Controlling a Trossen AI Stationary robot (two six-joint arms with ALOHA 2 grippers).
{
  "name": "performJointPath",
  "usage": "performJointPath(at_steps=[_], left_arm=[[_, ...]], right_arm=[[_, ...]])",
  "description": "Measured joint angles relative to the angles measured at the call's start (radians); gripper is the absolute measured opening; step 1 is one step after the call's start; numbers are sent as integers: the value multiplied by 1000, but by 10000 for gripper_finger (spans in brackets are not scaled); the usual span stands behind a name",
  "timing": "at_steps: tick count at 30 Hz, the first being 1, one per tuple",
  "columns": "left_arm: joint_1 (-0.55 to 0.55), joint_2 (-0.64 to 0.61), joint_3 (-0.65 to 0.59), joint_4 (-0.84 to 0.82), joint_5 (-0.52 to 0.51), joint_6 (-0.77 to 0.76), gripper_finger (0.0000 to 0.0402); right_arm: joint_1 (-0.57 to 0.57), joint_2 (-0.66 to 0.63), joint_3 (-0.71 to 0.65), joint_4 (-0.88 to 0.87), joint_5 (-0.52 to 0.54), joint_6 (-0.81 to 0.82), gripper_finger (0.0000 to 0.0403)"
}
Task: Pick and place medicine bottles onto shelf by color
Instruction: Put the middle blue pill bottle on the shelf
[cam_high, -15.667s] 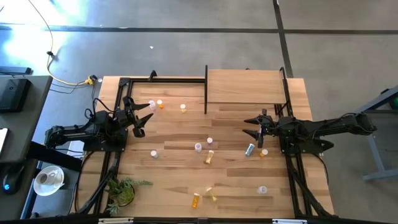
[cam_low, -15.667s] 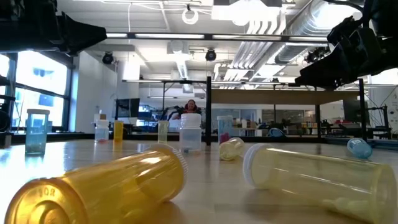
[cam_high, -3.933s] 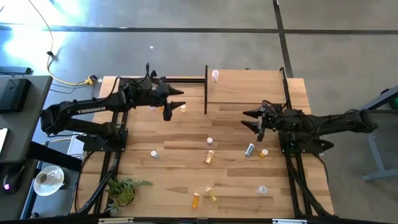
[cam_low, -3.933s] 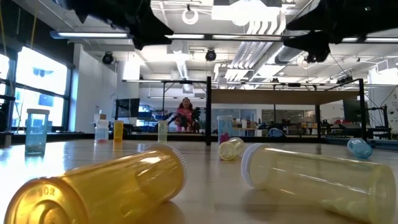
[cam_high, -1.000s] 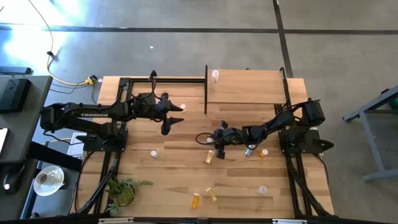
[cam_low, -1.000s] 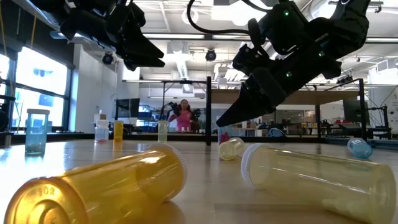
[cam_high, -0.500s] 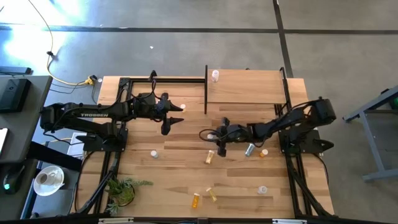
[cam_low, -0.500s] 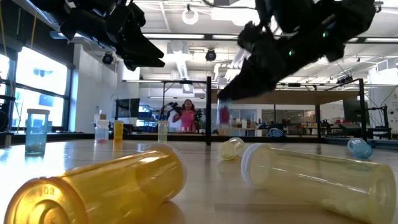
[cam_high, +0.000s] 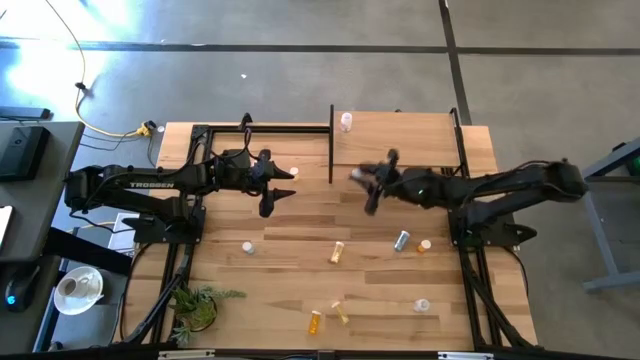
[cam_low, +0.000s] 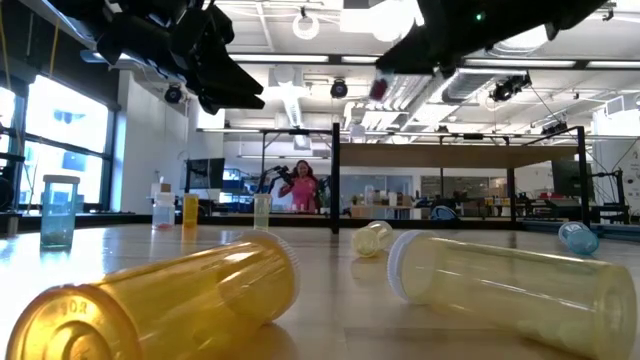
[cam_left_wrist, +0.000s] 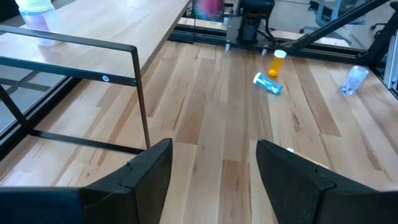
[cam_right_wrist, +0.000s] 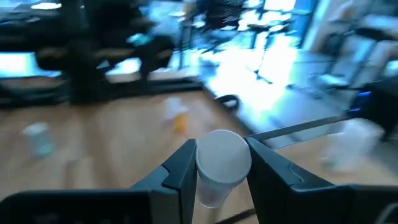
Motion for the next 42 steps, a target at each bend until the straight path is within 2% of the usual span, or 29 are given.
performJointPath(at_steps=[4,10,14,18,23,30,42], left_arm=[[0,0,0,0,0,0,223],[0,0,0,0,0,0,223],[0,0,0,0,0,0,223],[0,0,0,0,0,0,223],[0,0,0,0,-1,0,223],[0,0,0,-7,-2,0,223],[0,0,0,-7,-3,0,223]], right_arm=[[-104,-86,0,2,48,-33,103],[-272,-172,5,-11,37,-19,103],[-343,-172,114,-213,2,53,103],[-400,-118,247,-409,-3,76,103],[-455,-30,341,-511,-19,107,103],[-519,94,366,-527,-123,146,103],[-587,240,366,-512,-176,151,103]])
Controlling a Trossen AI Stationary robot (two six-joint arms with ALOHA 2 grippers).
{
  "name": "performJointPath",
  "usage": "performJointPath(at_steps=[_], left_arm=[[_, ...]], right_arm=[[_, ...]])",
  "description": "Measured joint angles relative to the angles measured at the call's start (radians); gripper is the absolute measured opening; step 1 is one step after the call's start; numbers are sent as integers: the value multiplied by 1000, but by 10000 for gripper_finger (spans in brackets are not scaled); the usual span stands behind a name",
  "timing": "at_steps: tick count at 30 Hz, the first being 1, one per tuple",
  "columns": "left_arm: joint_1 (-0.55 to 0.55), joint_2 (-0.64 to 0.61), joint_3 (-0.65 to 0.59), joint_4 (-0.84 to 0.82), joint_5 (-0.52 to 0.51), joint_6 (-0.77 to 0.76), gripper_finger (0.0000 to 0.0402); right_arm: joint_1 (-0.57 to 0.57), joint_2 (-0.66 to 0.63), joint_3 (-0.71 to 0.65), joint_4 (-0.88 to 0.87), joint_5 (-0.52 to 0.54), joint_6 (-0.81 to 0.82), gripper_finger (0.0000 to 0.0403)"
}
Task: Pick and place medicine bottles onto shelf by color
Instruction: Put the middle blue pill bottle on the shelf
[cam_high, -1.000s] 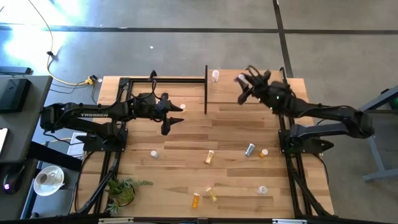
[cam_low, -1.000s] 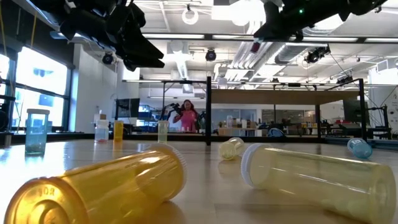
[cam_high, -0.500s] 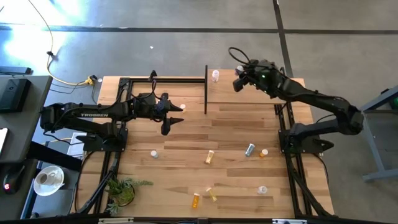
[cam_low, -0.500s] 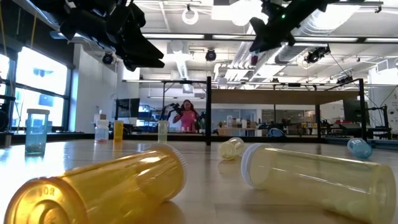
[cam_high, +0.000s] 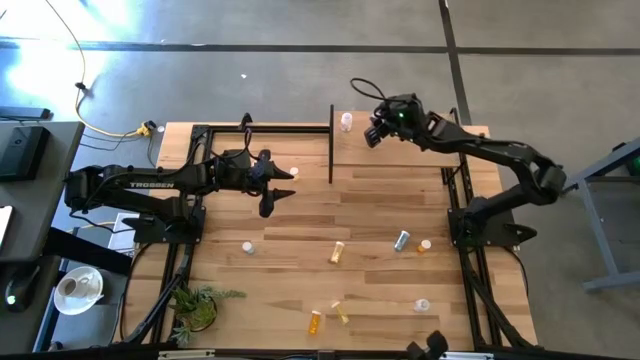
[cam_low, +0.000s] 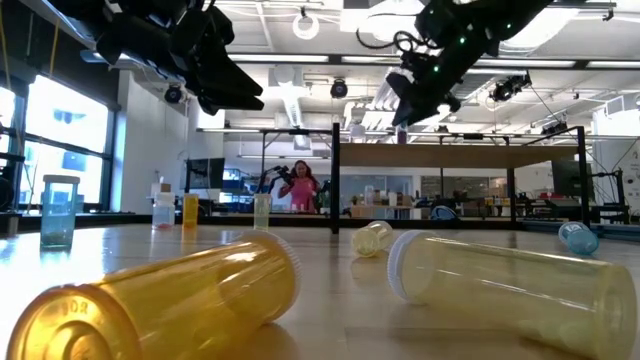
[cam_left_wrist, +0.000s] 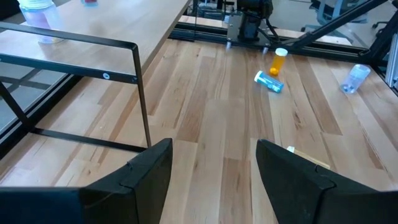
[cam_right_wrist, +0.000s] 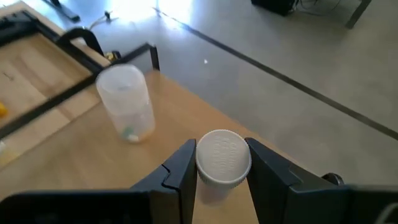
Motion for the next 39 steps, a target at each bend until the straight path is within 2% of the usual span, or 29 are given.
performJointPath(at_steps=[5,22,33,39], left_arm=[[0,0,0,0,0,0,223],[0,0,0,0,0,0,223],[0,0,0,0,0,0,223],[0,0,0,0,0,0,223]], right_arm=[[-1,36,0,21,-19,-29,103],[-2,39,0,7,-11,-46,104],[-1,39,0,3,31,-46,162],[-1,39,0,4,31,-46,168]])
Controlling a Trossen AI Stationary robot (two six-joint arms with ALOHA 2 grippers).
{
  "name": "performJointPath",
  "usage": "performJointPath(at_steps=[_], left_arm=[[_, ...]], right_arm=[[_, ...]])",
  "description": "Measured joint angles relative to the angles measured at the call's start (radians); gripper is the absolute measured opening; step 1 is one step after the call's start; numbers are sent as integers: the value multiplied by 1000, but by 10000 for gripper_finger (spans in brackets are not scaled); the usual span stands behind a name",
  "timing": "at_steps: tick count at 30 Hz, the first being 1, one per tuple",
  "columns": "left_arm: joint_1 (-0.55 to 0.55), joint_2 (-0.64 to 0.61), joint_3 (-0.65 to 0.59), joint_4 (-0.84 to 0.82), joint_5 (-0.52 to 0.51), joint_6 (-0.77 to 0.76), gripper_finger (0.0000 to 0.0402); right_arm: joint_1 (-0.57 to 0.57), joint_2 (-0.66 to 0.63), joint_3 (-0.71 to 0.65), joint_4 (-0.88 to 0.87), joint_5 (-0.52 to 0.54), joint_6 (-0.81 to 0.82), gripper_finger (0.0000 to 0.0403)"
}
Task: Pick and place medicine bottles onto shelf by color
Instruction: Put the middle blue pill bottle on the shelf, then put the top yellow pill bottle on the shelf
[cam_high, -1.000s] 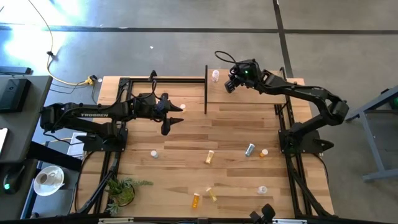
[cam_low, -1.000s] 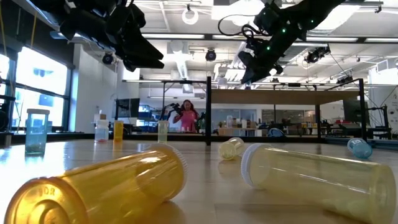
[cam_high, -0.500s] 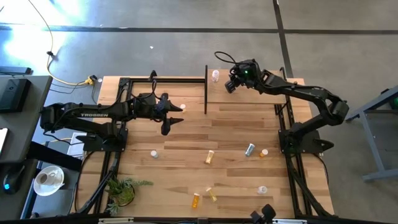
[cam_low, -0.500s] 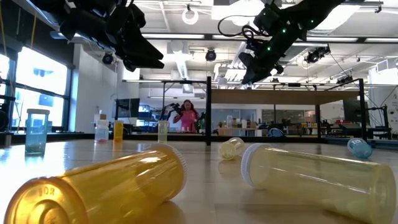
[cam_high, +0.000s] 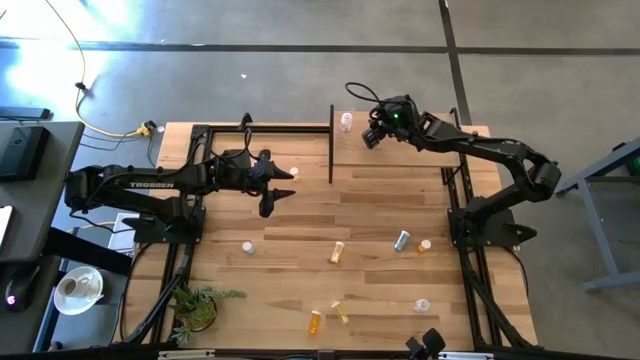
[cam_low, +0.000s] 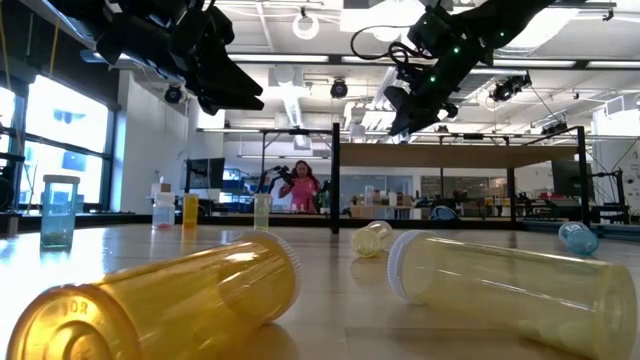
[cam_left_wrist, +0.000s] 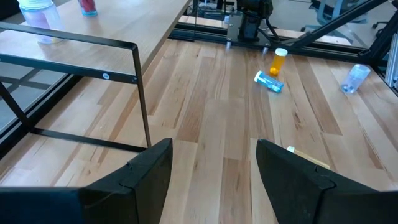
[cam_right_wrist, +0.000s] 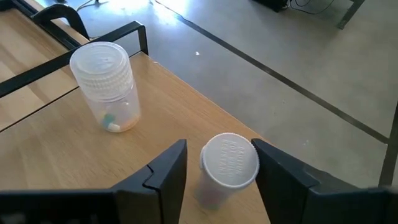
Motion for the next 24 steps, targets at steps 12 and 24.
performJointPath(at_steps=[12,24], left_arm=[[0,0,0,0,0,0,223],[0,0,0,-87,-104,19,223]], right_arm=[[0,-49,0,31,0,8,170],[85,-212,0,-17,-51,34,170]])
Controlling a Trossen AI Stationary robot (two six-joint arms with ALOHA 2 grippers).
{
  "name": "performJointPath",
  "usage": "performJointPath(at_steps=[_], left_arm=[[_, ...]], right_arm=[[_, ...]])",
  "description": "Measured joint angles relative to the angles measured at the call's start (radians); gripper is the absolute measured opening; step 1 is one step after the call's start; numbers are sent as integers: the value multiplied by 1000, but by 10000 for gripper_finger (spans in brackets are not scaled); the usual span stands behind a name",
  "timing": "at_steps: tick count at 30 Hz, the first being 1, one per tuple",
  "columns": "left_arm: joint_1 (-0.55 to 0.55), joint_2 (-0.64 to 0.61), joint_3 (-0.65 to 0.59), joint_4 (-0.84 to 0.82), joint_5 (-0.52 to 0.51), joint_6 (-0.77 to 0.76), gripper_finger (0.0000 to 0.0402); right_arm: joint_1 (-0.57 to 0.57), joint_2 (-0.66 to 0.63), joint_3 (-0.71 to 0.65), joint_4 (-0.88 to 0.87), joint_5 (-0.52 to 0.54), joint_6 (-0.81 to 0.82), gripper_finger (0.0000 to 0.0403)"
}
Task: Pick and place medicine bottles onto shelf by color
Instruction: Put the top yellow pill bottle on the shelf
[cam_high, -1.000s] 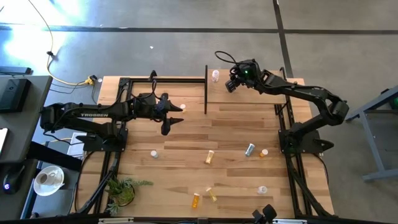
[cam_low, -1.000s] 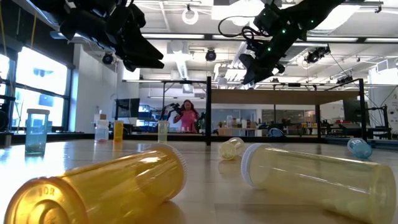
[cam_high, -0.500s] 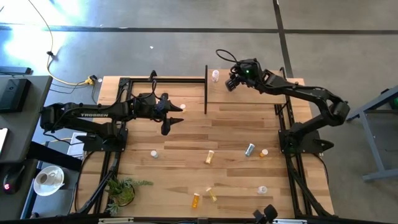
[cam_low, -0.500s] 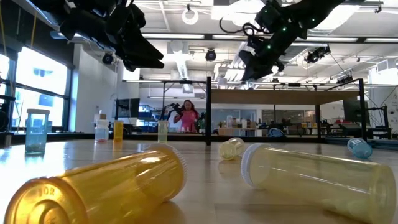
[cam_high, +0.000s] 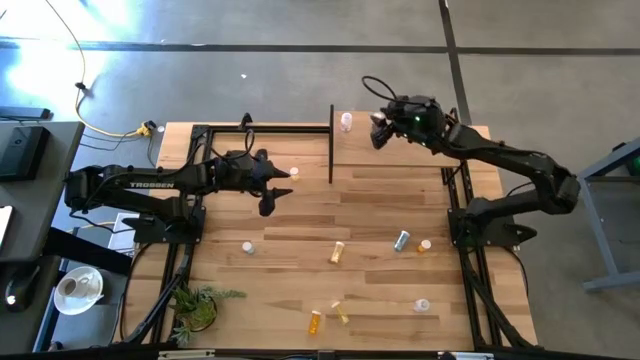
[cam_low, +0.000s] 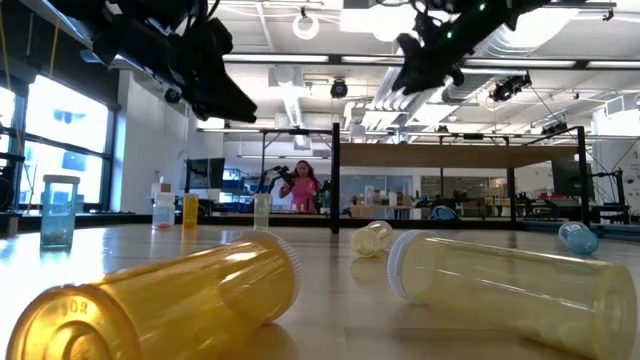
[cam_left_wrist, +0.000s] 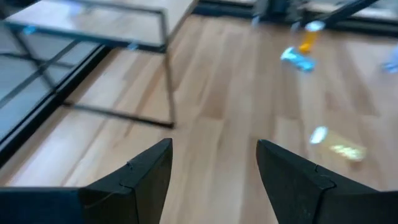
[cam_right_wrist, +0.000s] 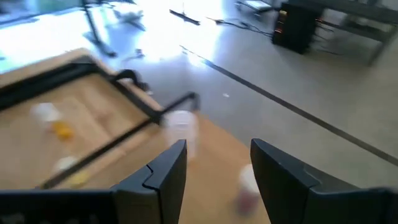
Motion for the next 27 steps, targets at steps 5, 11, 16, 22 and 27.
performJointPath(at_steps=[5,11,16,22,27], left_arm=[[0,0,0,-15,-48,0,223],[0,59,-1,-58,-74,-3,223],[-21,134,-81,88,-96,-57,223],[-45,187,-196,327,-248,-154,223],[-59,259,-218,409,-320,-184,223]], right_arm=[[100,-76,0,-27,-4,0,170],[228,-141,0,-58,-6,13,170],[295,-160,0,-57,-3,18,170],[321,-156,0,-58,3,18,170],[321,-156,0,-57,3,18,170]])
